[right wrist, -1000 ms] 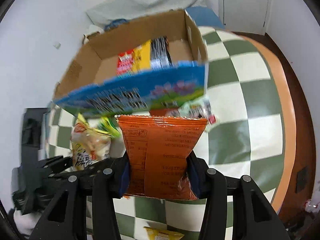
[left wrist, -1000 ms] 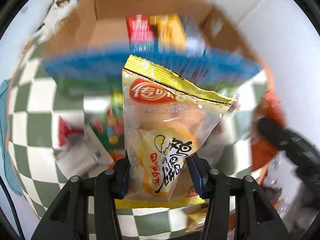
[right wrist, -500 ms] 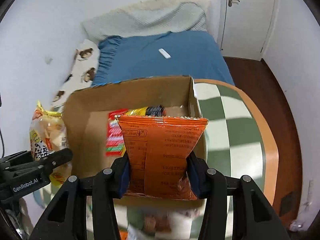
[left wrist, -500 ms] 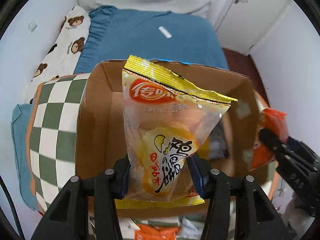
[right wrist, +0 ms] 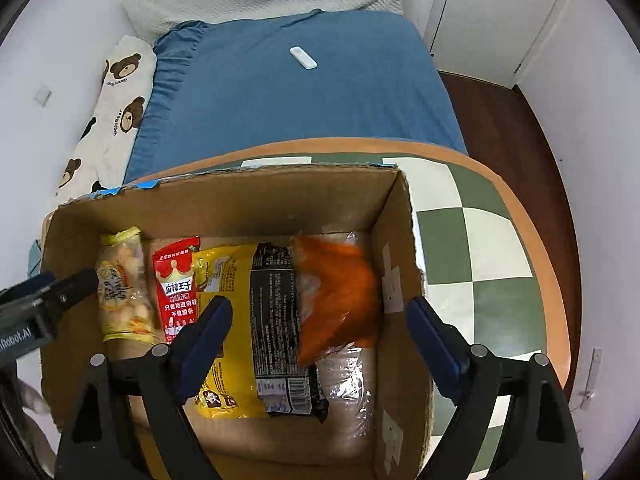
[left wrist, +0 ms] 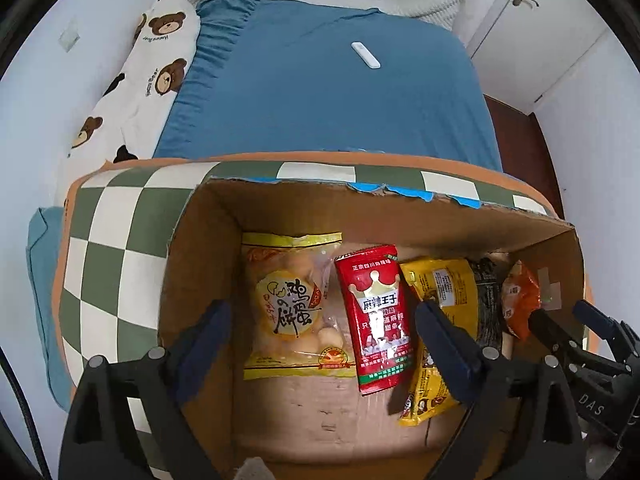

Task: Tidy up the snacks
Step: 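Lift both packets into the cardboard box and open both tools, then withdraw both tools from the box toward the remaining snacks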

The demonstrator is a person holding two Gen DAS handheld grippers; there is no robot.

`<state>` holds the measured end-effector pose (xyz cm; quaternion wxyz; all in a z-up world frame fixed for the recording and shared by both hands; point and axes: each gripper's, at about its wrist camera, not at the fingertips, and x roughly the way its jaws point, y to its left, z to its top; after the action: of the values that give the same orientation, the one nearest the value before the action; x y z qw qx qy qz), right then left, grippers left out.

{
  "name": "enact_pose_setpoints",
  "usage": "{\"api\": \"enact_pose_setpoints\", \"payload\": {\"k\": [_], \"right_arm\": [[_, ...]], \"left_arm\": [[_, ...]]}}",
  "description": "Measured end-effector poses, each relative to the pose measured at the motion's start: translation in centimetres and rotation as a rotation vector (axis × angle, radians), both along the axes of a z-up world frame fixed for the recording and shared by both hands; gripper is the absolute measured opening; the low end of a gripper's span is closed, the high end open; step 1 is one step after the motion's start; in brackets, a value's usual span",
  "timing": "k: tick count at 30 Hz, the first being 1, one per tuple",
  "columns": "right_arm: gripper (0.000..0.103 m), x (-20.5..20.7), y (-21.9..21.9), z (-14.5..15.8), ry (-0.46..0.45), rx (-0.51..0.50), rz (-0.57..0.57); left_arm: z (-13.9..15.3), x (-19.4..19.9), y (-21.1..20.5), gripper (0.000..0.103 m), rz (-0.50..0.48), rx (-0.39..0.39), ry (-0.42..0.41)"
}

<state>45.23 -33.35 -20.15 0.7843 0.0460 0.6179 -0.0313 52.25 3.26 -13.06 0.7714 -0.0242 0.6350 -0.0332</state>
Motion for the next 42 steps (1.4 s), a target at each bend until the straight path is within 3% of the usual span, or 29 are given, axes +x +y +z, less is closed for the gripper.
{"api": "enact_pose_setpoints", "payload": {"k": [8,17,30,42], "right_arm": [[0.095,-1.8,1.2,-0.8,0.004,-0.002,0.03],[0.095,-7.1,1.7,0.0,-0.036,0.002,0.057],[0.095,-17.7,1.5,7.7,-0.267,-0.017,0.06],[0.095,-27.4,2.1,13.5,-0.421,0.005,0.018]], "left_arm": [[-0.1,-3.3,-0.3,0.095,-0.031,-0.002,-0.033],[3.0,-8.9,0.7,0.095,-0.019,-0.017,-0.128],[10.5,-18.8,1.1,0.095,-0.034,0.003,-0.352],[14.3,-26.5,2.3,0.095,-0.04,-0.048,-0.45]]}}
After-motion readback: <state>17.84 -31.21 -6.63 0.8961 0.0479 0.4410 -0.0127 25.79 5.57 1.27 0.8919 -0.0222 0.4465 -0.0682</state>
